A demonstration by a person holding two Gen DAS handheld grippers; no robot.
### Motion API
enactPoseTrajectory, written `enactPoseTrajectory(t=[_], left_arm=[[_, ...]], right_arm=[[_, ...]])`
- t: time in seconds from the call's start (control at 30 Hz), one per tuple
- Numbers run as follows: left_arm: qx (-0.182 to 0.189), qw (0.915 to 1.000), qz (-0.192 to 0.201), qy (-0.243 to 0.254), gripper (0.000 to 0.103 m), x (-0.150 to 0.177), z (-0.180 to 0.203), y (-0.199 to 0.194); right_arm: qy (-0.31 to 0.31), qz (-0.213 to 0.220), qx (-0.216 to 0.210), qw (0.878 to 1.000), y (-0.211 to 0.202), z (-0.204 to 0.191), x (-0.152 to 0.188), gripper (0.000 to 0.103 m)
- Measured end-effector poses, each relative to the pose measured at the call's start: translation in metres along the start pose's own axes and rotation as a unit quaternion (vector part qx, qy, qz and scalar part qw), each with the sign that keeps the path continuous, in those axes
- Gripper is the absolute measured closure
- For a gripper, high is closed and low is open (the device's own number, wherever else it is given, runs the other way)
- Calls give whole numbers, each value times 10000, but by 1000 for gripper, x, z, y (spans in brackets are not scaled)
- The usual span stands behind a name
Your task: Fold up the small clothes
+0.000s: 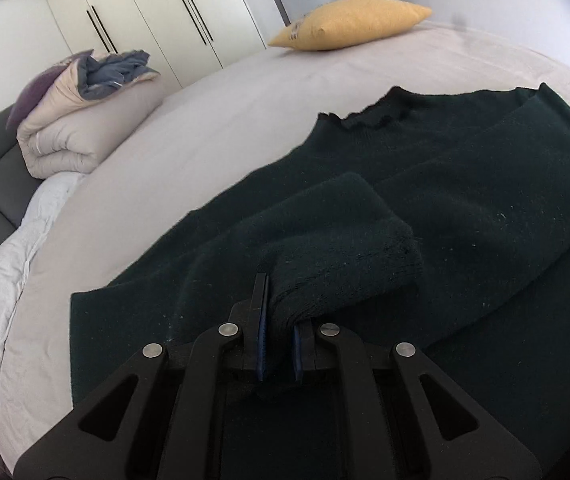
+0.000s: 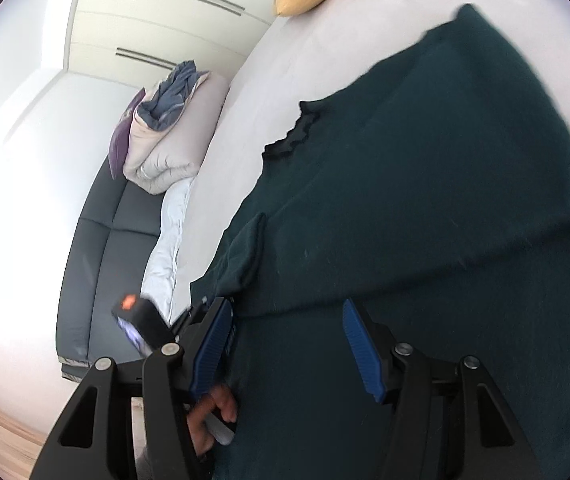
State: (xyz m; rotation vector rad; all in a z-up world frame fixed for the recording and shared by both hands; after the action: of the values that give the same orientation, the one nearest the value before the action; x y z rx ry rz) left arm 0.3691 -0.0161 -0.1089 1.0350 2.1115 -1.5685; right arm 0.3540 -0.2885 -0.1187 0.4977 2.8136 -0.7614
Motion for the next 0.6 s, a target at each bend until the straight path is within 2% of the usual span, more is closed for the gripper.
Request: enactPoseTrajectory(t=[0.1,0.2,0.33,0.5,0.6], left_arm=[[35,10000,82,-40,94,6,-3,2],[96,9997,156,-144,94,19,1,1],[278,9983,325,-389,94,31,-5,-16],[455,9956,493,-649,94,38,-18,-26],[513,9949,503,-702,94,39,-24,-27]], right_arm=[[373,-392,-284,9981,34,-3,-14,41],[396,-901,-567,9935,74,-22,-16,40],[704,-1240,-474,9886,118,-34,-20,40],[890,-1387,-406,9855,151,-41,-24,41],[826,-1509,-291,9847,168,-44,-26,58]])
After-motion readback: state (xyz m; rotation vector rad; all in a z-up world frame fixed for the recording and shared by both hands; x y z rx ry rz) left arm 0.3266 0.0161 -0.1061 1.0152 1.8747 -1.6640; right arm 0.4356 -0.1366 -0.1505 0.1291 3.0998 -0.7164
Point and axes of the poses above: each gripper's, at about its wrist camera, not at the fingertips, and y roughly the way its jaws point, z to its right, x to its underside, the point moved 4 cm from there along y, roughly the way its jaws point, and after that the axes turned 3 degrees about -z, right-handed, at the moved point
